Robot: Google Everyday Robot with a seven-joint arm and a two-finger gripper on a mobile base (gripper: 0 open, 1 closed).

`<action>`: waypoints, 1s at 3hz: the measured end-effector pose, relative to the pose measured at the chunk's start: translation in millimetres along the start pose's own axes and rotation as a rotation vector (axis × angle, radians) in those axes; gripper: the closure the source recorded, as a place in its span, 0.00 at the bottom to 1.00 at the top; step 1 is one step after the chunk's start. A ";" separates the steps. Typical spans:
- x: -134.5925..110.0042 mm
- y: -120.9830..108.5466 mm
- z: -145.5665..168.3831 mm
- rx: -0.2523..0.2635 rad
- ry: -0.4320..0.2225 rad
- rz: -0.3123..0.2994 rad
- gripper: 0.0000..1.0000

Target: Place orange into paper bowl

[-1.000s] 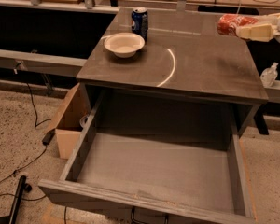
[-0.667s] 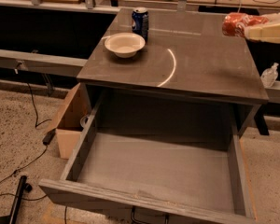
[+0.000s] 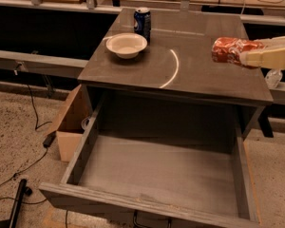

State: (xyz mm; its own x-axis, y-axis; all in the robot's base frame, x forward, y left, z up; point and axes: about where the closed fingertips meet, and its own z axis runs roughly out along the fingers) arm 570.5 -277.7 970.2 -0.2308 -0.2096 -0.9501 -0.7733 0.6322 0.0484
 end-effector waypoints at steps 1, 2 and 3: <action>7.5 10.8 4.7 -0.032 0.008 0.015 1.00; 6.9 10.3 4.8 -0.031 0.008 0.014 1.00; 14.8 57.7 8.6 -0.141 -0.002 0.063 1.00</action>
Offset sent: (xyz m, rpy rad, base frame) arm -0.0417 0.0323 -0.0018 0.1362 0.0833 0.1409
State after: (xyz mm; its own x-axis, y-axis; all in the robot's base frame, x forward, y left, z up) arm 527.5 -237.9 956.2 -0.2809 -0.1715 -0.9443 -0.8323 0.5334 0.1507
